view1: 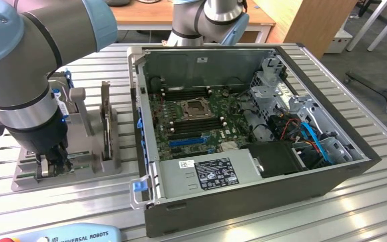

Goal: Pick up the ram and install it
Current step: 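Pick up the ram and move it above insertion slot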

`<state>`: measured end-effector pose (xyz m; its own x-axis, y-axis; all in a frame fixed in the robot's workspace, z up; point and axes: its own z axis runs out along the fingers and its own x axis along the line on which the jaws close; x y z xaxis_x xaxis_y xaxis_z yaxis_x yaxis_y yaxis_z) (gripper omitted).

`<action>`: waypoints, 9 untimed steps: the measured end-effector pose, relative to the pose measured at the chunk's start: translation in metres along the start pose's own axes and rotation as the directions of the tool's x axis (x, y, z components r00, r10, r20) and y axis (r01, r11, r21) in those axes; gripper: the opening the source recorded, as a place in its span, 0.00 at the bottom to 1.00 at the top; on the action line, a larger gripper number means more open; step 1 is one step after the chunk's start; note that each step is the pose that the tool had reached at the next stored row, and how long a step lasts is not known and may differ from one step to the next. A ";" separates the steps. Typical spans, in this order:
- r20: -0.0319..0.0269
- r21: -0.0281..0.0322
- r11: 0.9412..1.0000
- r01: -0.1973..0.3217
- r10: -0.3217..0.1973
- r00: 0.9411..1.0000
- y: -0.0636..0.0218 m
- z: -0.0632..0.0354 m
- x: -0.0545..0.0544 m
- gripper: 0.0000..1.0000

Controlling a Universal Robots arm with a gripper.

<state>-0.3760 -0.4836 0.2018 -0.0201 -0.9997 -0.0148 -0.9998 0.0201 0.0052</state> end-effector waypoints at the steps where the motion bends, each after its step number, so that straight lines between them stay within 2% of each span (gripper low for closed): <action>1: 0.000 0.000 1.000 0.001 -0.001 1.000 0.0000 0.0000 0.000 0.12; 9: 0.002 0.001 1.000 0.006 -0.006 1.000 0.0001 0.0000 0.000 0.12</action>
<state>-0.3761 -0.4836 0.2018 -0.0139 -0.9998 -0.0168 -0.9999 0.0138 0.0046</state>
